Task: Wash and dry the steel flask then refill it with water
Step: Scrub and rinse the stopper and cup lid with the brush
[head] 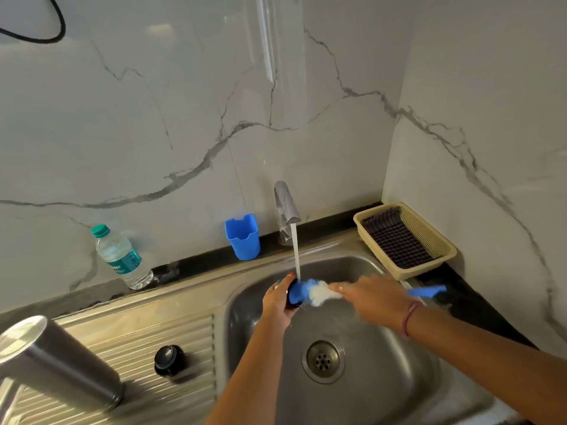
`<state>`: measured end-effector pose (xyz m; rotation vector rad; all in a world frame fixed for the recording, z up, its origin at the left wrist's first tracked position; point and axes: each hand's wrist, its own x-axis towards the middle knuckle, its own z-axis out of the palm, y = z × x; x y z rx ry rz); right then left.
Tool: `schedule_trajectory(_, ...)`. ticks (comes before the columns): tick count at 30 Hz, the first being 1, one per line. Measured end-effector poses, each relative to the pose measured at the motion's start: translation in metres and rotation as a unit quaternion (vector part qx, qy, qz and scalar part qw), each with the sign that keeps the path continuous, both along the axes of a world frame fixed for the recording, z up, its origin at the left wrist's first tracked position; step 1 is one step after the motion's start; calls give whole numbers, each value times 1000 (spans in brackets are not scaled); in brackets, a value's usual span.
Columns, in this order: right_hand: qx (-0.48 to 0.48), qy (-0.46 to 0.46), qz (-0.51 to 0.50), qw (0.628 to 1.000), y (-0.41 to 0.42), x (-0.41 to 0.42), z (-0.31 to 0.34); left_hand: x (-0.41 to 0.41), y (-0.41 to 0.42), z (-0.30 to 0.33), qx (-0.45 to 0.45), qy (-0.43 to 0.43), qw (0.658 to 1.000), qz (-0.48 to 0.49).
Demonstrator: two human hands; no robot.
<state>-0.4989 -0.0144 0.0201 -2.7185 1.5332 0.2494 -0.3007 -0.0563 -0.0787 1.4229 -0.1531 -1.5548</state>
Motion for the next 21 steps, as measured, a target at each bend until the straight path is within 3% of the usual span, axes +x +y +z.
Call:
schedule_trajectory(1,105,-101,-73,987,-1,0,-7,3,-1,-1,-6,6,1000,-7)
schedule_trajectory(2,231,-215,-158,936,-3,-1,-12,5,-2,-2,-16,19,1000,-11)
schedule_trajectory(3,349,-315,-245,848,-7,-2,-18,6,-1,-1,-27,32,999,-10)
schedule_trajectory(4,444,-378,-324,745,-12,-3,-20,6,0,1,-37,46,998,0)
schedule_trajectory(5,502,-407,-375,665,-12,-6,-19,5,2,3,-43,60,997,10)
schedule_trajectory(6,529,-415,-393,627,-10,-9,-17,5,4,3,-49,74,996,17)
schedule_trajectory(7,534,-416,-383,629,-9,-11,-16,5,5,3,-52,80,995,18)
schedule_trajectory(8,513,-415,-354,663,-6,-13,-16,4,6,2,-54,85,995,14)
schedule_trajectory(10,367,-350,-249,825,1,-13,-15,4,7,2,-47,85,995,-2)
schedule_trajectory(11,264,-253,-172,915,3,-14,-13,3,7,2,-37,80,996,-10)
schedule_trajectory(12,153,-125,-100,975,4,-17,-12,1,7,1,-30,78,996,-16)
schedule_trajectory(14,-17,50,13,999,4,-23,-8,-6,9,2,-8,71,997,-25)
schedule_trajectory(17,-76,126,95,985,2,-28,-10,-14,8,3,15,49,998,-28)
schedule_trajectory(19,-16,50,38,998,6,-24,-12,-16,5,2,23,36,999,-30)
schedule_trajectory(21,137,-135,-93,977,7,-22,-17,-13,2,0,18,37,999,-29)
